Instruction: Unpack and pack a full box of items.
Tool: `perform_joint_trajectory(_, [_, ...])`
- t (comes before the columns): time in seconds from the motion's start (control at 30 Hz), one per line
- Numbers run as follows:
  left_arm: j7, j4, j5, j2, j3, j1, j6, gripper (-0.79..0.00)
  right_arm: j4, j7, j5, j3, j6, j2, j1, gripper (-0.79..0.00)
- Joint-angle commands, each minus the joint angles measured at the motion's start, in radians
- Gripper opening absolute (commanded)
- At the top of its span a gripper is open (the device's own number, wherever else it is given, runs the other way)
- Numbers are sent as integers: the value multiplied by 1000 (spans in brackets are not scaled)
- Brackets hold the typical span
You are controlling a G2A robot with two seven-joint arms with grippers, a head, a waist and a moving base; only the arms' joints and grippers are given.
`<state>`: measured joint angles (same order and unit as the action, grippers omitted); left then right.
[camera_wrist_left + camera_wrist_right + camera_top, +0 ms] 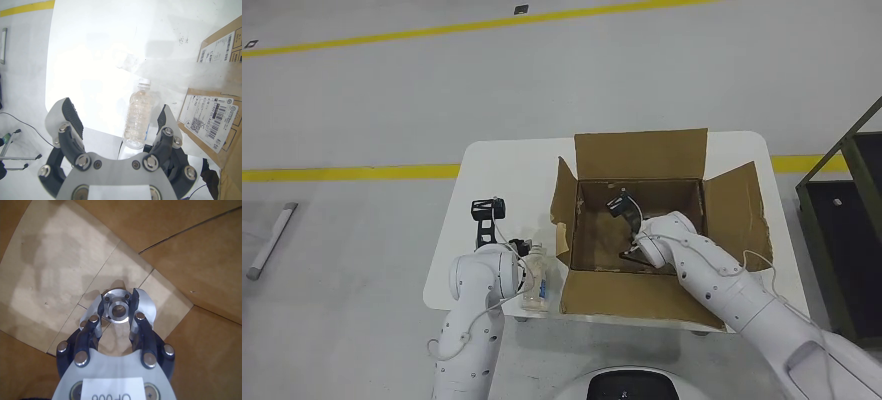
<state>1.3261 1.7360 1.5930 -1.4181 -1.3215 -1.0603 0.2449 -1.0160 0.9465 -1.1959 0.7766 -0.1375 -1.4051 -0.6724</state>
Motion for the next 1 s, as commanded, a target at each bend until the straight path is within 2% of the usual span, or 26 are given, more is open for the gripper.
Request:
perform_joint_trajectory(0.0, [0, 0, 0, 0, 0, 0, 0, 0, 4, -1, -2, 3, 1, -2, 0, -579])
perform_joint_trajectory(0.03, [0, 0, 0, 0, 0, 0, 0, 0, 6, -1, -3, 4, 1, -3, 0, -631])
perform_joint_trajectory(0.07, [0, 0, 0, 0, 0, 0, 0, 0, 7, -1, -5, 6, 1, -4, 0, -748])
perform_joint_trajectory(0.1, [0, 0, 0, 0, 0, 0, 0, 0, 6, -1, -5, 9, 1, -5, 0, -785])
perform_joint_trajectory(0.43, [0, 0, 0, 0, 0, 0, 0, 0, -61, 13, -20, 57, -6, -1, -19, -785])
perform_joint_trajectory(0.6, [0, 0, 0, 0, 0, 0, 0, 0, -167, 13, 9, 124, -18, 11, -50, -785])
perform_joint_trajectory(0.97, [0, 0, 0, 0, 0, 0, 0, 0, -618, -23, 316, 518, -15, 73, -296, -785])
